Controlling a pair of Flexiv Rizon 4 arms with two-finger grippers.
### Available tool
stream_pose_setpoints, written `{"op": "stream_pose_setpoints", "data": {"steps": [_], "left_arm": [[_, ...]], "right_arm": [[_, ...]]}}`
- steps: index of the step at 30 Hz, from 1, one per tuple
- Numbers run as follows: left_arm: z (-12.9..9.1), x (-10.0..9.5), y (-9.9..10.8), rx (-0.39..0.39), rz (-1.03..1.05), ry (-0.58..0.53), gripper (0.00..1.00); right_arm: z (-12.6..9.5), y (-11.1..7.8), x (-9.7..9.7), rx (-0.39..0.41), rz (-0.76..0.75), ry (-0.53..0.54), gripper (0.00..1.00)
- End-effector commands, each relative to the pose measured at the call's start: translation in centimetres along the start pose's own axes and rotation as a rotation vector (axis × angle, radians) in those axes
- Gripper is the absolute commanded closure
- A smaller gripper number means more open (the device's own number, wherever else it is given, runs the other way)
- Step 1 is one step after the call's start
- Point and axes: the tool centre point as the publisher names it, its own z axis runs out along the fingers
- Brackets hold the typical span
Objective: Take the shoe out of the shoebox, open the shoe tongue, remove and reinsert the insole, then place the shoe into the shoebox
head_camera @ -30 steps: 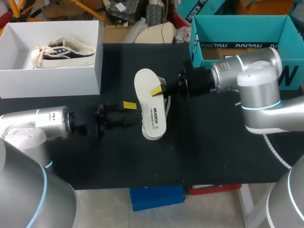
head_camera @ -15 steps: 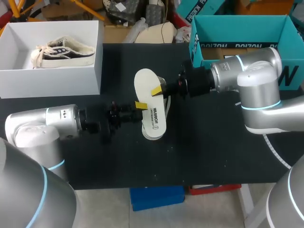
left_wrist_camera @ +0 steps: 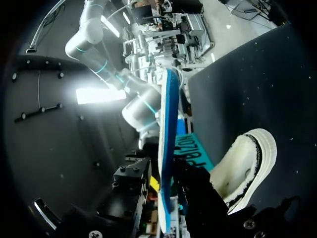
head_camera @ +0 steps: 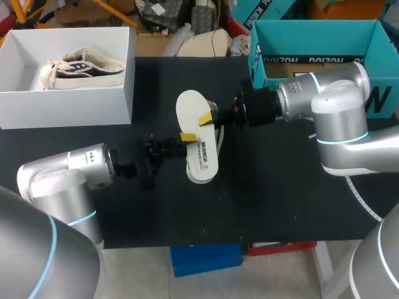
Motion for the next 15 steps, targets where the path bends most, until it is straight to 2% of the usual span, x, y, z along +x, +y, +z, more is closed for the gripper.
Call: {"op": "stream_pose_setpoints", "data": {"steps": [1,11,12,14,15], "left_arm": [[0.7,0.2,0.2,-0.03,0.002,0.001,0.76],[1.0,0.6,1.2,-0.076,0.008,0.005,0.69],[1.0,0.6,1.2,-0.077,0.006,0.003,0.74],[1.0,0.7,1.2,-0.076,0.007,0.004,0.97],[1.0,0.8,1.2,-0.069,0.007,0.003,1.0]], "right_arm": [[0.1,0.0,0.0,0.001,0.001,-0.001,1.0],[0.1,0.0,0.0,0.001,0.001,-0.001,1.0],[0.1,0.0,0.0,0.001,0.001,-0.001,1.0],[0.1,0.0,0.0,0.001,0.001,-0.001,1.0],[0.1,0.0,0.0,0.001,0.001,-0.001,1.0]]}}
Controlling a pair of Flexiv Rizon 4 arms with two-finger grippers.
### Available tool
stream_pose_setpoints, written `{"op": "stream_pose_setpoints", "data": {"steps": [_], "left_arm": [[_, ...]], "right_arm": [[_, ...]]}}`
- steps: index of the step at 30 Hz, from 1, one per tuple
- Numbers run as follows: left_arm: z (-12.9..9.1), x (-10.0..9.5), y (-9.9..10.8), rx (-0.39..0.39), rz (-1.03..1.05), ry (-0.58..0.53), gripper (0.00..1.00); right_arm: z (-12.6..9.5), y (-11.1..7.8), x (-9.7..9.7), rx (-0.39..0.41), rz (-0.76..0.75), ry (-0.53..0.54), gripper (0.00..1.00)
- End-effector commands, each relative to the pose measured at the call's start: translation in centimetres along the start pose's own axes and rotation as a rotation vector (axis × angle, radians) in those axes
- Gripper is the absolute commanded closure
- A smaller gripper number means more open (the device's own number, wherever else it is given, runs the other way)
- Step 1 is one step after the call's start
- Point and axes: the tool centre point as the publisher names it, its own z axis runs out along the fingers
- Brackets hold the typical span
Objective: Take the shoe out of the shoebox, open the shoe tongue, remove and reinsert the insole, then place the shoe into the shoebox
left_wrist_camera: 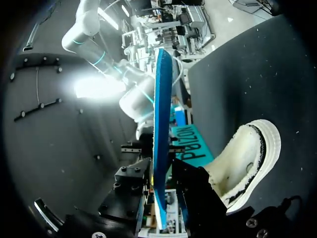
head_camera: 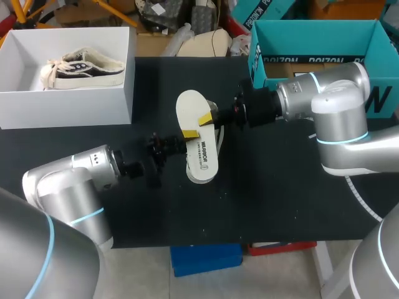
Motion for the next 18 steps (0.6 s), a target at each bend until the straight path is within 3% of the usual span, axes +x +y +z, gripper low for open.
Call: {"op": "stream_pose_setpoints", "data": {"steps": [1,4,6,9,14,18], "left_arm": [[0.4,0.2,-0.1,0.009,0.006,0.002,1.0],[0.5,0.2,-0.2,0.041,0.009,-0.004,1.0],[0.5,0.2,-0.4,0.05,0.007,-0.005,1.0],[0.2,0.2,-0.8,0.067,0.009,0.035,1.0],[-1.7,0.1,-2.2,0.064,-0.021,0.139,1.0],[-3.5,0.1,-3.6,0.109,-0.106,0.238,1.0]], "right_arm": [[0.0,0.0,0.0,0.001,0.001,-0.001,1.0],[0.0,0.0,0.0,-0.002,0.001,-0.002,1.0],[-0.1,0.0,0.0,-0.012,0.003,-0.001,0.0],[-0.6,0.0,0.3,-0.037,-0.016,0.024,0.0],[-1.5,-0.4,0.3,-0.057,-0.032,-0.083,0.0],[-2.2,-1.3,0.3,-0.067,-0.043,-0.15,0.0]]}}
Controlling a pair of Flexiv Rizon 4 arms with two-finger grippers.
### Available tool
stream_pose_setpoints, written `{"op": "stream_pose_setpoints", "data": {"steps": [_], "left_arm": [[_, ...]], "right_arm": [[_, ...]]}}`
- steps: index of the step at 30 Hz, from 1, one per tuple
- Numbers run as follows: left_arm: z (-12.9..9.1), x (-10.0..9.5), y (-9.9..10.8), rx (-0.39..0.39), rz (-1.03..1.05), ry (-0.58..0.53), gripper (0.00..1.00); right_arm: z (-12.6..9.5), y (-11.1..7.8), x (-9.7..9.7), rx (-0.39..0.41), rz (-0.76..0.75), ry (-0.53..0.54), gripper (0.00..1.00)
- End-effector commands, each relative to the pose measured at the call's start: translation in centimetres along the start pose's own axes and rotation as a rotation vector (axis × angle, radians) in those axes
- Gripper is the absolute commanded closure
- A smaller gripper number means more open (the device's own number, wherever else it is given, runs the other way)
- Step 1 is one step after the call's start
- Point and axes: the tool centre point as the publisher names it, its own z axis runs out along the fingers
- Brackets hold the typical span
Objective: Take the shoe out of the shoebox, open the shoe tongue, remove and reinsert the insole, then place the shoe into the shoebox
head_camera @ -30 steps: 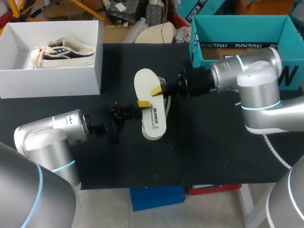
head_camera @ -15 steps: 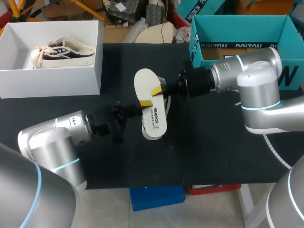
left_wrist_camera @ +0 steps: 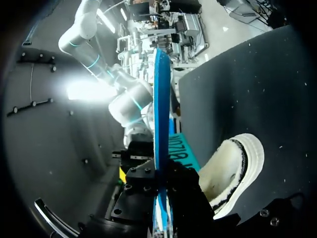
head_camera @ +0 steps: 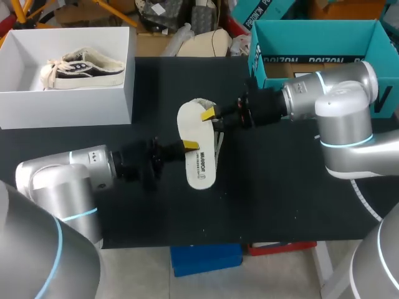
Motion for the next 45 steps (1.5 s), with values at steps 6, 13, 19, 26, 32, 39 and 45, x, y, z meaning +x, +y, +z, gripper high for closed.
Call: {"op": "stream_pose_setpoints", "data": {"steps": [6,13,19,26,32,39,45], "left_arm": [[-4.6,0.6,-4.9,0.174,-0.085,0.274,1.0],[-6.9,2.2,-6.6,0.26,-0.069,0.34,1.0],[-7.5,2.4,-6.8,0.28,-0.067,0.366,1.0],[-7.5,2.4,-6.8,0.28,-0.067,0.366,1.0],[-7.5,2.4,-6.8,0.28,-0.067,0.366,1.0],[-7.5,2.4,-6.8,0.28,-0.067,0.366,1.0],[-7.5,2.4,-6.8,0.28,-0.067,0.366,1.0]], "right_arm": [[-2.4,-3.7,1.3,-0.028,-0.015,-0.168,0.0],[-3.6,-5.9,1.4,-0.087,-0.017,-0.2,0.0],[-3.6,-5.9,1.4,-0.087,-0.017,-0.2,0.0],[-3.6,-5.9,1.4,-0.087,-0.017,-0.2,0.0],[-3.6,-5.9,1.4,-0.087,-0.017,-0.2,0.0],[-4.0,-7.2,1.5,-0.04,-0.067,-0.429,0.0],[-5.2,-10.7,1.4,-0.075,-0.094,-0.575,0.0]]}}
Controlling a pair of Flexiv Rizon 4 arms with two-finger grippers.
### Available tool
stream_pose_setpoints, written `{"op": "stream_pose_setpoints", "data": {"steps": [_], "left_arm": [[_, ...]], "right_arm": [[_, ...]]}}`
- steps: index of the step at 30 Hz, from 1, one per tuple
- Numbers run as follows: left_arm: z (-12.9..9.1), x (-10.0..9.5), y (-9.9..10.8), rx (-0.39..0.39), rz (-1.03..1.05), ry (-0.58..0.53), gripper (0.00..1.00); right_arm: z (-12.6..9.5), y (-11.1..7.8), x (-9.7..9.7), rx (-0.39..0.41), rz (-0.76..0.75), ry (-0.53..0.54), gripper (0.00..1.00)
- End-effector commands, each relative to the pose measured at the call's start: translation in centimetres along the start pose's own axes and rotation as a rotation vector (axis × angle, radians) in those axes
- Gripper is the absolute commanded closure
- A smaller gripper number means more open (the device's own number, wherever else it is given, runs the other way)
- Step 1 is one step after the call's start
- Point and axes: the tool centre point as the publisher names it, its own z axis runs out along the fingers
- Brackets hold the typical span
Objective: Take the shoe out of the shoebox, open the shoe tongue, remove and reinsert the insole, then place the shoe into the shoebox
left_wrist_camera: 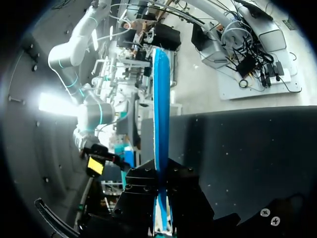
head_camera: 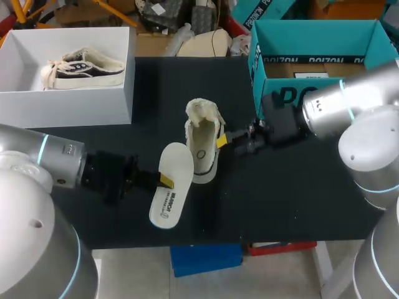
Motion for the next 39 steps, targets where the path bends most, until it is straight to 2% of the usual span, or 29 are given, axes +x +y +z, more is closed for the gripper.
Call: {"op": "stream_pose_setpoints", "data": {"steps": [1,9,14,16,19,23,25,29,39], "left_arm": [[0.0,-0.1,0.0,0.001,0.0,0.006,1.0],[0.0,-0.1,0.0,0.001,0.0,0.006,1.0],[0.0,-0.2,-0.2,0.01,-0.014,0.006,1.0],[0.0,-0.2,-0.6,0.054,-0.038,0.014,1.0],[0.0,-0.2,-1.4,0.162,-0.047,0.062,1.0],[0.0,0.0,-1.4,0.246,-0.015,0.184,1.0],[0.0,0.0,-1.1,0.279,0.002,0.225,1.0],[0.0,-0.3,-0.1,0.348,-0.025,0.233,1.0],[1.6,-0.2,3.0,0.351,-0.053,0.246,1.0]], "right_arm": [[-1.7,-2.8,0.8,-0.041,-0.009,-0.207,0.0],[-3.6,-5.6,0.7,-0.147,-0.036,-0.247,0.0],[-3.6,-5.6,0.7,-0.147,-0.036,-0.247,0.0],[-3.6,-5.6,0.7,-0.147,-0.036,-0.247,0.0],[-3.6,-5.6,0.7,-0.147,-0.036,-0.247,0.0],[-3.6,-5.6,0.7,-0.147,-0.036,-0.247,0.0],[-3.6,-5.6,0.7,-0.147,-0.036,-0.247,0.0],[-3.6,-5.6,0.7,-0.147,-0.036,-0.247,0.0],[-3.6,-5.6,0.7,-0.147,-0.036,-0.247,0.0]]}}
